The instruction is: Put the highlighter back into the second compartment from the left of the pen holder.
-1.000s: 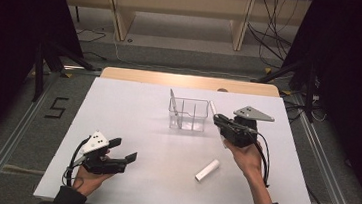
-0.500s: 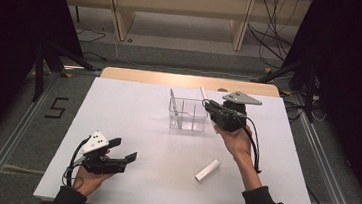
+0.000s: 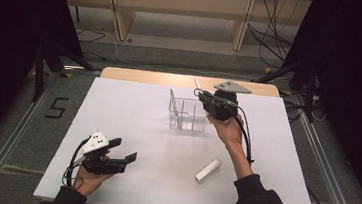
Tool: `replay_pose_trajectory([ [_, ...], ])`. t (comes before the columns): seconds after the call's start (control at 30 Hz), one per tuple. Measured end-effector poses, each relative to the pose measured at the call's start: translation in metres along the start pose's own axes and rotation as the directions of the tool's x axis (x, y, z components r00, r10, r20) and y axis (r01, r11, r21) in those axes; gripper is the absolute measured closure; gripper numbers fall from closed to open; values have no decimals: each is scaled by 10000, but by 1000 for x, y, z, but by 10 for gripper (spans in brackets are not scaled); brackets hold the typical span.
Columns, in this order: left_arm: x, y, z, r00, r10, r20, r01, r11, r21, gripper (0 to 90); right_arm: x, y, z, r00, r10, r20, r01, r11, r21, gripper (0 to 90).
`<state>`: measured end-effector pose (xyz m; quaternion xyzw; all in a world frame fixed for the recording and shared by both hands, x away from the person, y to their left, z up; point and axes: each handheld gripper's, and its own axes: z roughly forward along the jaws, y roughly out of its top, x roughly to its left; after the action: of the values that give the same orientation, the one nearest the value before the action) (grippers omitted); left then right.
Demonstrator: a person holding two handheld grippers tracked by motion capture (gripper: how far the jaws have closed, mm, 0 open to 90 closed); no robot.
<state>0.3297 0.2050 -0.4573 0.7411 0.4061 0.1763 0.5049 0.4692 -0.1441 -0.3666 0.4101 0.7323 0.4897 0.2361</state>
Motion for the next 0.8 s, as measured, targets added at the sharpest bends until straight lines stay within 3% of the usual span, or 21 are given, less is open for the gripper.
replay_pose_trajectory([
  [0.47, 0, 0, 0, 10000, 2, 29, -2, 10000, -14, 187, 5, 11, 25, 9999, 5, 143, -4, 10000, -64, 788],
  [0.8, 0, 0, 0, 10000, -49, 73, 49, 10000, -30, 188, 4, 9, 44, 9995, 131, 276, -131, 9999, 10, 788],
])
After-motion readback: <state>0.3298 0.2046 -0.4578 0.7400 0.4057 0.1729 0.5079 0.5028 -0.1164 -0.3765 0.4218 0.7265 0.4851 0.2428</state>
